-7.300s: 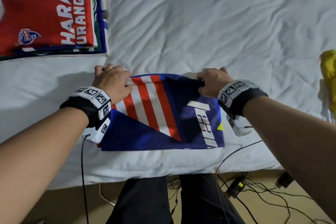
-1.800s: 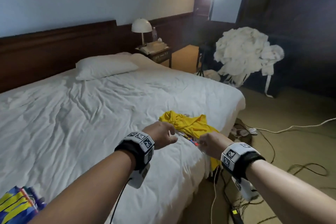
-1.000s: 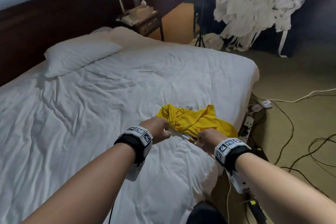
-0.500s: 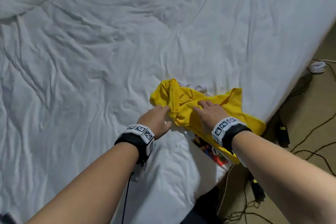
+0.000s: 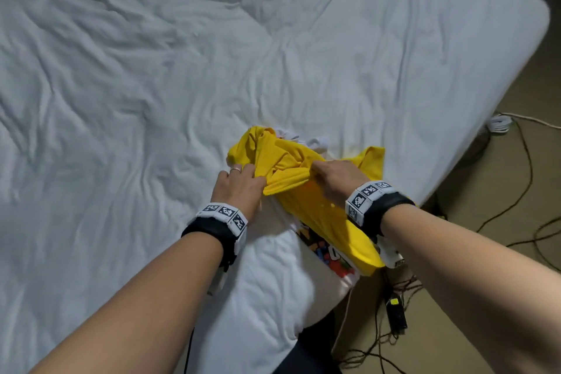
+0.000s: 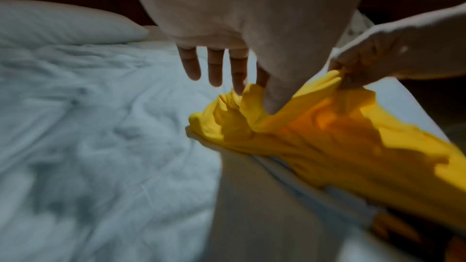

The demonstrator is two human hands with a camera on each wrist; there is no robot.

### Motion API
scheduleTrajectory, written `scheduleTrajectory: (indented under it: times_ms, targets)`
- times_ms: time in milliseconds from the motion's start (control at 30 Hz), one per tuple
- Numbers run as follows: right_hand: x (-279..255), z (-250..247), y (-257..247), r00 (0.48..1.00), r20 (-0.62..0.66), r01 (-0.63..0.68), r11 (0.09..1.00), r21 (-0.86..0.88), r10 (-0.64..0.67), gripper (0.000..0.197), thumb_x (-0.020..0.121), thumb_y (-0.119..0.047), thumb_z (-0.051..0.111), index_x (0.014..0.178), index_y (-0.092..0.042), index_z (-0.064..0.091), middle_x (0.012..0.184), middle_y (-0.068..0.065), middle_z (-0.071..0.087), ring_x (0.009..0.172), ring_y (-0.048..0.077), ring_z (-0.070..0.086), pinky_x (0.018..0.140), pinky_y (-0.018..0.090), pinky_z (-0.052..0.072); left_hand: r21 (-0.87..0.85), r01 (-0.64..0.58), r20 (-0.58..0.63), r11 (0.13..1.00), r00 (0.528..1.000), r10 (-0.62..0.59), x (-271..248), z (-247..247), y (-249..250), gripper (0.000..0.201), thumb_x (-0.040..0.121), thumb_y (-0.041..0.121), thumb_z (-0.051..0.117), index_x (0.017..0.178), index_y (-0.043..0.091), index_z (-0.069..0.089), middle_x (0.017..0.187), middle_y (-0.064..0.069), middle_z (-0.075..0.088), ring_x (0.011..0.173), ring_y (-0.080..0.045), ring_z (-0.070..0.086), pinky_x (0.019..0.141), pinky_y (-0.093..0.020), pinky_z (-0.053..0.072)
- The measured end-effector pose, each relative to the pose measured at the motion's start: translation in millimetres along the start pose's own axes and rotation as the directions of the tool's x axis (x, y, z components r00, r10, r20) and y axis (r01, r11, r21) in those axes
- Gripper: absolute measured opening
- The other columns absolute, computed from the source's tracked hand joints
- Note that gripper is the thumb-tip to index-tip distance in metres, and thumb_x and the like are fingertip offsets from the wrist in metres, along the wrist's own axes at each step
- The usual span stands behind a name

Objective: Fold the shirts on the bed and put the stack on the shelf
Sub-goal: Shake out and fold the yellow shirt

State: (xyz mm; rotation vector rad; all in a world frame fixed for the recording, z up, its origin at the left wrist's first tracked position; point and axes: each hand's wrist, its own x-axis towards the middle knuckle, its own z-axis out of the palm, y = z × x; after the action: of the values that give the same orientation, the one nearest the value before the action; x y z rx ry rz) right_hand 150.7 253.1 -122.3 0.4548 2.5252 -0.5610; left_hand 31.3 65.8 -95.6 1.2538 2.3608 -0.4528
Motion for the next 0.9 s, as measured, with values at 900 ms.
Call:
scheduleTrajectory:
  times_ms: [900]
  targets:
    - [-330.6, -308.0, -385.2, 0.578, -0.689, 0.168, 0.890, -0.423, -0.436, 0.011, 0.095, -0.036, 0.051, 0.091, -0.028, 0.059, 0.085, 0.000, 0.064, 0.076, 0.024, 0.063, 0.072, 0.042, 0.058, -0.568, -0.261, -0.801, 0.780, 0.392, -0.452, -490.1, -251.9, -166.7, 0.002, 0.093, 0.019, 0.065, 0.095, 0.018, 0.064, 0.081, 0.010, 0.061, 0.077, -0.016, 0.060, 0.068, -0.032, 0.050]
